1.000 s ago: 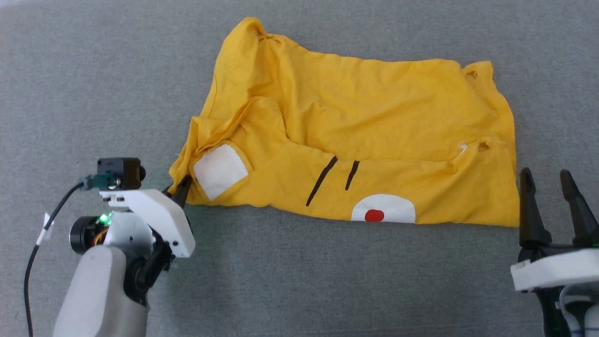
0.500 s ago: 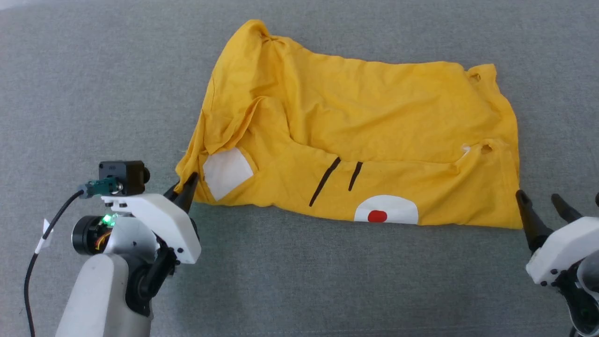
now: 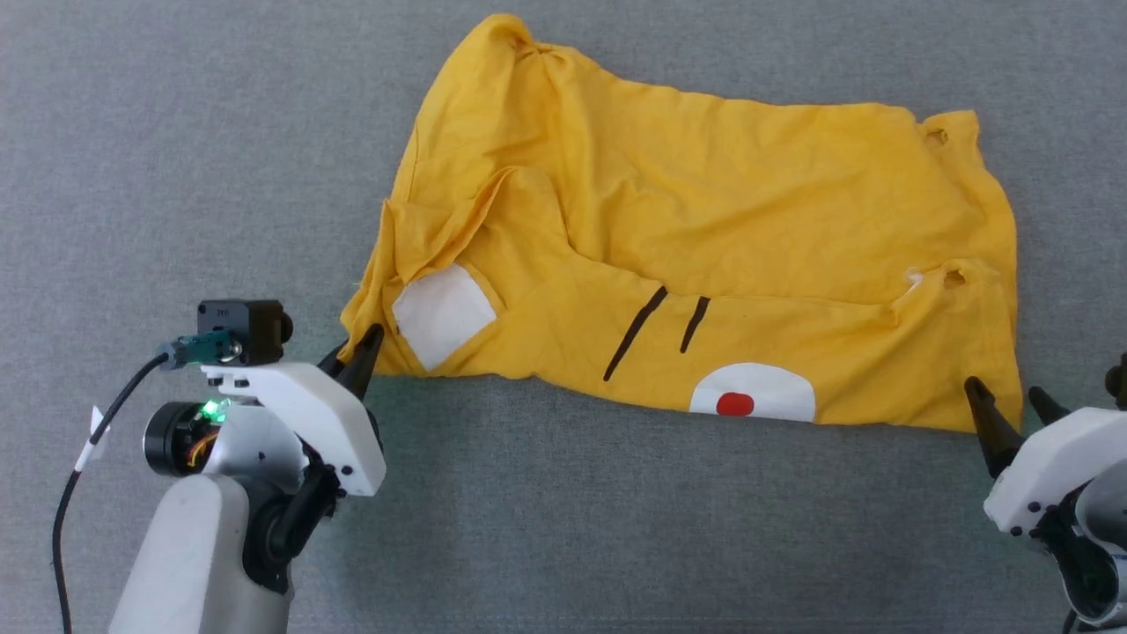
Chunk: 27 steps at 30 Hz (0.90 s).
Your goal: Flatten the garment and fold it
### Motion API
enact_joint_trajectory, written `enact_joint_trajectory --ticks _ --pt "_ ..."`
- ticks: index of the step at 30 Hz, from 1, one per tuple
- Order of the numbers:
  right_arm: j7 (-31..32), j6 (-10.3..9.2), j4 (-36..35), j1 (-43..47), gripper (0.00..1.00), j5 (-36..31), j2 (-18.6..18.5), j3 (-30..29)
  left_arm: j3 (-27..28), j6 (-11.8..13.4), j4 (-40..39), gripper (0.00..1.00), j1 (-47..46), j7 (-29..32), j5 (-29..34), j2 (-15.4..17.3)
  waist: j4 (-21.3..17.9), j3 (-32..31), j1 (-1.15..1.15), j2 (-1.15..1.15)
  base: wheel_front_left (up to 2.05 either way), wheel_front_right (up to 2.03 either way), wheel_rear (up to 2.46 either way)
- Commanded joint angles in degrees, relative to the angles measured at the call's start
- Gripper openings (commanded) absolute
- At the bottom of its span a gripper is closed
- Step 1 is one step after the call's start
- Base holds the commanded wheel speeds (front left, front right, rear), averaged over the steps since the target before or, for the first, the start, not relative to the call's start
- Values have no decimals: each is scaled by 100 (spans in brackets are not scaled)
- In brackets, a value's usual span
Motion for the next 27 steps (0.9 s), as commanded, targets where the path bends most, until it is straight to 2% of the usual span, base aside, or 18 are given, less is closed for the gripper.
enact_joint_trajectory --ticks 1,4,5,6,7,18,27 --pt "15 -5 34 -121 100 -39 27 -8 1 23 -24 0 -104 -1 -45 9 19 32 0 0 0 0 0" --pt "107 -5 172 -144 100 -27 59 22 -6 16 -7 0 -154 -2 -64 22 30 67 0 0 0 0 0" --pt "150 -5 212 -155 83 -9 70 33 -5 14 0 0 -172 -5 -69 30 32 75 0 0 0 0 0" --pt "174 -5 243 -168 35 -2 79 34 -6 11 7 0 -187 -7 -73 38 34 83 0 0 0 0 0" --pt "199 -5 278 -182 0 -2 87 16 -5 10 12 0 -202 -9 -80 44 35 90 0 0 0 0 0" --pt "102 -5 234 -329 0 124 61 187 177 7 6 0 -123 -217 -354 8 -55 6 0 0 0 0 0" --pt "155 -5 -414 -267 0 480 -90 -4 707 87 -628 0 694 -327 -998 -81 -136 -394 0 0 0 0 0"
